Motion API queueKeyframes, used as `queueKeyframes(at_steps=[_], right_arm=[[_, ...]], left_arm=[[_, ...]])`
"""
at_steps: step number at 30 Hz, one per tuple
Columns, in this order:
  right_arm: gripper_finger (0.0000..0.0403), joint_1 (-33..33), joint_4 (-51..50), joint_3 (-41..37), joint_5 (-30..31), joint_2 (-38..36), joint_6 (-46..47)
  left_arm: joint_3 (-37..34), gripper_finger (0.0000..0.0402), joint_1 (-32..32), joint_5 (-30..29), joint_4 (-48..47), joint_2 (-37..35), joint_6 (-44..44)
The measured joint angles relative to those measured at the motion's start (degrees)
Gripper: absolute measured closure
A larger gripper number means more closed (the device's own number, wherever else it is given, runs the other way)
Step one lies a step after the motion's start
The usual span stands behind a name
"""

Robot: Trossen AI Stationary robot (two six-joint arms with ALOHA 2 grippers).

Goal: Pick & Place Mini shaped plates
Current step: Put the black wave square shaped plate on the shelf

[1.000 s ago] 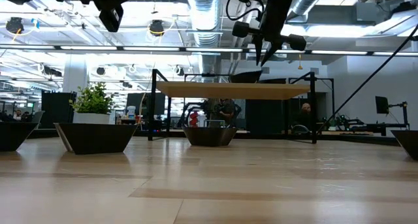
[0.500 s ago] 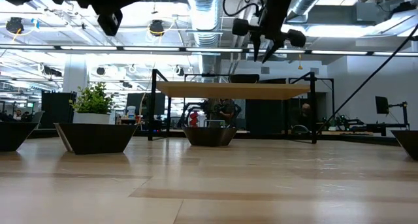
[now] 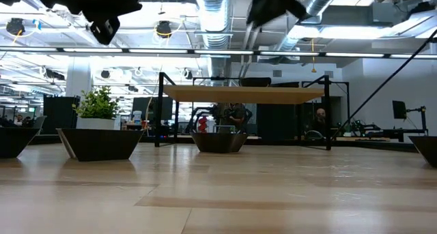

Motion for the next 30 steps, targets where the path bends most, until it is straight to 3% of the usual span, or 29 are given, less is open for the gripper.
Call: queueKeyframes(at_steps=[7,12,16,21,26,30], right_arm=[[0.0305,11.1,4.2,0.0,-0.3,-3.9,-13.0],[0.0305,14.0,5.0,-3.3,-0.6,-8.9,-17.8],[0.0305,11.0,7.0,-9.2,-5.8,-16.0,-22.1],[0.0305,3.8,18.6,-20.6,-15.8,-26.7,-27.6],[0.0305,-0.7,28.3,-33.1,-20.6,-35.5,-28.8],[0.0305,-0.5,28.8,-40.7,-22.6,-39.1,-28.8]], left_arm=[[0.0,0.0337,0.0,2.1,-3.0,-0.3,-4.3],[0.0,0.0337,0.6,4.5,-2.8,-0.2,-4.5],[0.0,0.0337,3.9,1.2,-2.4,-0.2,-6.9],[0.0,0.0337,8.8,0.3,0.2,-0.2,-9.9],[0.0,0.0337,10.2,1.1,1.3,-0.2,-10.0],[0.0,0.0337,9.7,1.0,1.5,-0.2,-10.0]])
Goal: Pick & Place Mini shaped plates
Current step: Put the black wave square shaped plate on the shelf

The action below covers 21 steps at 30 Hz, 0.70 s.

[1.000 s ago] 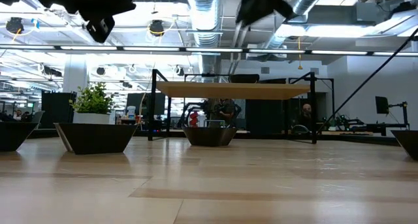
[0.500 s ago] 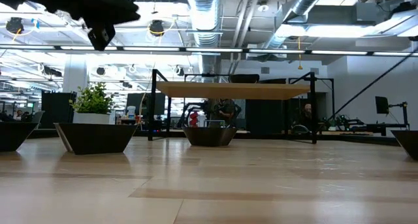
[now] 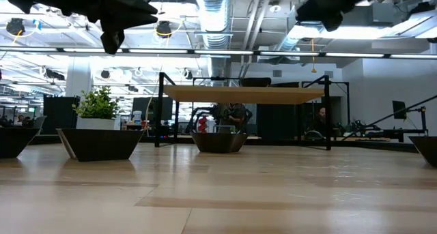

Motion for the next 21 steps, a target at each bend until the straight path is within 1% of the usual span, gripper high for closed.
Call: queueKeyframes(at_steps=[5,10,14,16,21], right_arm=[[0.0305,2.6,2.5,-3.8,0.0,-1.4,-2.0],[0.0305,4.2,11.2,-5.3,0.0,-0.2,-2.6],[0.0305,6.0,10.5,-5.4,0.0,1.1,-4.0],[0.0305,7.0,9.0,-5.4,0.0,1.6,-4.1],[0.0305,8.9,8.7,-5.5,0.1,5.3,-3.2]], left_arm=[[0.0,0.0337,-1.3,-0.3,0.2,0.1,0.0],[0.0,0.0337,-3.5,-2.4,1.1,1.8,-1.2],[0.0,0.0337,-4.1,-2.8,1.9,4.6,-1.6],[0.0,0.0337,-4.1,-2.8,2.4,6.5,-3.4],[0.0,0.0337,-4.1,-2.6,2.9,11.2,-12.5]])
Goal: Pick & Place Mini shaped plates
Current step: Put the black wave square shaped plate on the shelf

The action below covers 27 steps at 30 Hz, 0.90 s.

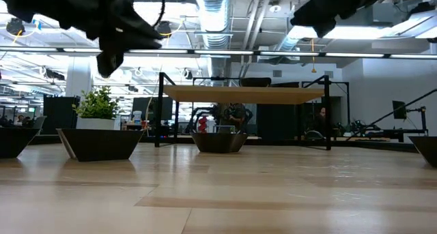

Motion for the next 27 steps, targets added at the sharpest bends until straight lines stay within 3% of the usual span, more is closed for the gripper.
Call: queueKeyframes(at_steps=[7,16,27], right_arm=[[0.0305,0.5,0.2,0.0,0.1,4.2,0.6],[0.0305,-0.5,2.3,0.0,0.1,8.4,2.2],[0.0305,1.0,5.7,0.0,-0.1,14.4,2.8]], left_arm=[[0.0,0.0335,-1.0,0.0,3.3,5.3,-3.8],[0.0,0.0327,-1.3,0.0,4.8,5.8,-3.0],[0.0,0.0326,-8.7,1.3,4.5,5.8,1.5]])
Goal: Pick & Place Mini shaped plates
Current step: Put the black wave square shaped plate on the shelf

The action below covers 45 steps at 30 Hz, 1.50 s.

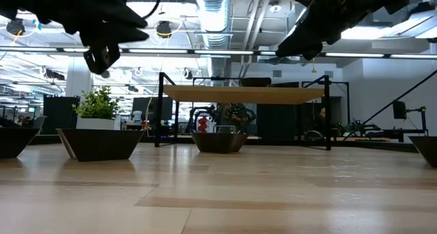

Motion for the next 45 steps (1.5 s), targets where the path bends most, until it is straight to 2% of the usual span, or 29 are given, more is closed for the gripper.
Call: queueKeyframes(at_steps=[6,10,15,18,20,25,29,35,41,45], right_arm=[[0.0305,2.3,0.3,0.0,0.0,0.5,1.2],[0.0305,3.1,0.3,0.0,0.0,0.5,1.5],[0.0305,3.3,0.2,0.0,0.0,0.5,1.5],[0.0305,3.3,0.2,0.0,0.0,0.5,1.5],[0.0305,3.3,0.2,0.0,0.0,0.5,1.5],[0.0305,2.8,0.2,0.0,0.0,0.5,1.0],[0.0305,1.9,0.1,0.0,0.0,0.5,1.0],[0.0305,1.1,-0.2,0.0,0.1,0.5,0.9],[0.0305,0.0,-0.2,0.0,0.1,0.5,0.9],[0.0305,-0.4,-0.2,0.0,0.2,0.5,0.9]], left_arm=[[5.2,0.0326,-3.4,-1.6,-2.0,2.2,9.6],[13.5,0.0326,-4.8,-1.2,-15.0,6.5,13.8],[21.6,0.0327,-4.0,-2.8,-40.1,10.2,8.1],[22.0,0.0327,-2.2,-3.5,-45.4,10.4,0.4],[21.5,0.0327,-0.5,-2.7,-45.7,10.4,-4.8],[19.5,0.0325,4.1,4.6,-45.9,11.2,-11.1],[18.2,0.0312,7.3,7.8,-45.9,11.6,-16.9],[16.8,0.0268,9.3,12.7,-45.9,11.5,-17.3],[15.2,0.0217,9.4,13.5,-46.1,11.5,-17.2],[14.4,0.0203,9.4,13.5,-46.2,11.5,-17.2]])
